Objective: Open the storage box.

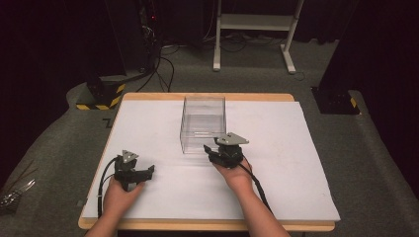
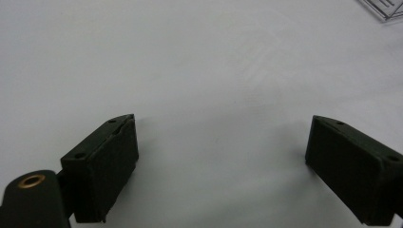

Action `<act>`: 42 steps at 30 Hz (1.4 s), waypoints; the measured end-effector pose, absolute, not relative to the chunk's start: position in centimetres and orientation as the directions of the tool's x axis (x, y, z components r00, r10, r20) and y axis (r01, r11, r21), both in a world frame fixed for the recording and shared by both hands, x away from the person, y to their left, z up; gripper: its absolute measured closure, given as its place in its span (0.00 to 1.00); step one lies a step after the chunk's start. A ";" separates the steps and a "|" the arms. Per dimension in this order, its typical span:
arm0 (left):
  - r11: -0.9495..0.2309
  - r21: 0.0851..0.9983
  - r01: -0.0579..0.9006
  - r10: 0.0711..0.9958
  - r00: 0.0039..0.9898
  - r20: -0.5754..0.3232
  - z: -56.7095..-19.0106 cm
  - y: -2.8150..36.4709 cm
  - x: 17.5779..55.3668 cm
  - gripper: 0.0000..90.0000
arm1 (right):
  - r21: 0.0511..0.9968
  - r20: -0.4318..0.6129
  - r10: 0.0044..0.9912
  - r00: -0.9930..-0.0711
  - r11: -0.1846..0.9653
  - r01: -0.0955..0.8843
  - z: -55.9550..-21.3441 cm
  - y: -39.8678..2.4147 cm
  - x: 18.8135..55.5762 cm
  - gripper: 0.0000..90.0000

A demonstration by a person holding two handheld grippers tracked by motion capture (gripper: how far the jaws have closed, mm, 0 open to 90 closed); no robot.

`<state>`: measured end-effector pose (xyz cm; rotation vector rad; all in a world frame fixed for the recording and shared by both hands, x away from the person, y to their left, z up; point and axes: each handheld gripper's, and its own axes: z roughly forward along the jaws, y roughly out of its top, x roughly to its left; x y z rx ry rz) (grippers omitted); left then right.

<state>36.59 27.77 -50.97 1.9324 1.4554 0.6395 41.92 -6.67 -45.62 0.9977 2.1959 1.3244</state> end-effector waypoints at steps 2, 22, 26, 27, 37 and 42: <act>-0.195 0.728 0.658 0.962 0.274 0.010 -51.0 27.8 36.6 0.12 | 0.877 0.039 0.744 -0.667 0.295 0.380 -45.7 -6.6 42.1 0.53; -0.198 0.728 0.657 0.961 0.276 0.012 -51.0 27.8 36.6 0.12 | 0.891 0.097 0.714 -0.693 0.248 0.380 -46.4 -6.5 43.7 0.63; -0.198 0.727 0.657 0.961 0.277 0.012 -51.0 27.8 36.6 0.12 | 0.893 0.091 0.706 -0.702 0.253 0.371 -46.4 -6.5 43.8 0.66; -0.198 0.727 0.657 0.961 0.277 0.012 -51.0 27.8 36.6 0.12 | 0.894 0.093 0.705 -0.703 0.252 0.370 -46.4 -6.5 43.8 0.67; -0.199 0.727 0.657 0.961 0.277 0.012 -51.0 27.8 36.6 0.12 | 0.894 0.113 0.685 -0.720 0.246 0.374 -46.5 -7.0 44.2 0.77; -0.198 0.727 0.658 0.961 0.277 0.011 -51.0 27.8 36.6 0.12 | 0.897 0.130 0.667 -0.734 0.236 0.373 -46.6 -7.5 44.3 0.83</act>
